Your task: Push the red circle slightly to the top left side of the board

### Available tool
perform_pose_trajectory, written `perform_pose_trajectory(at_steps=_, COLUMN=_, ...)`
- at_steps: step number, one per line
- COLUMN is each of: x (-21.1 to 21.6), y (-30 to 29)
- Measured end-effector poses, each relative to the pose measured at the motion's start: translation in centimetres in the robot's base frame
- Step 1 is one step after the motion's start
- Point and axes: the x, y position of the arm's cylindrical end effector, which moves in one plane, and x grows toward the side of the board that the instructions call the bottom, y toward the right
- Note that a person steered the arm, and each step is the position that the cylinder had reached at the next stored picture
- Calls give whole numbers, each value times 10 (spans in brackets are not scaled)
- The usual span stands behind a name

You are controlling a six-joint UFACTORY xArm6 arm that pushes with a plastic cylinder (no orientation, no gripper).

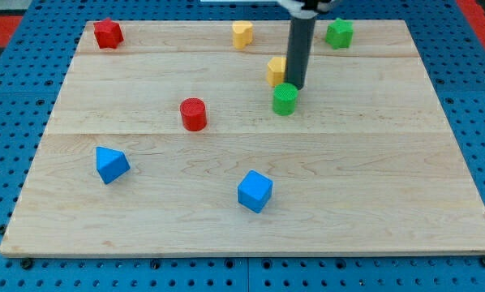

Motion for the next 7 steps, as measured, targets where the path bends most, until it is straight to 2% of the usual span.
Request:
perform_pose_trajectory(at_steps=1, x=24, y=-54)
perform_pose_trajectory(at_steps=2, x=42, y=-39)
perform_pose_trajectory(at_steps=3, x=73, y=-81)
perform_pose_trajectory(at_steps=4, x=80, y=-118)
perform_pose_trajectory(at_steps=5, x=80, y=-136)
perform_pose_trajectory(at_steps=7, x=38, y=-113)
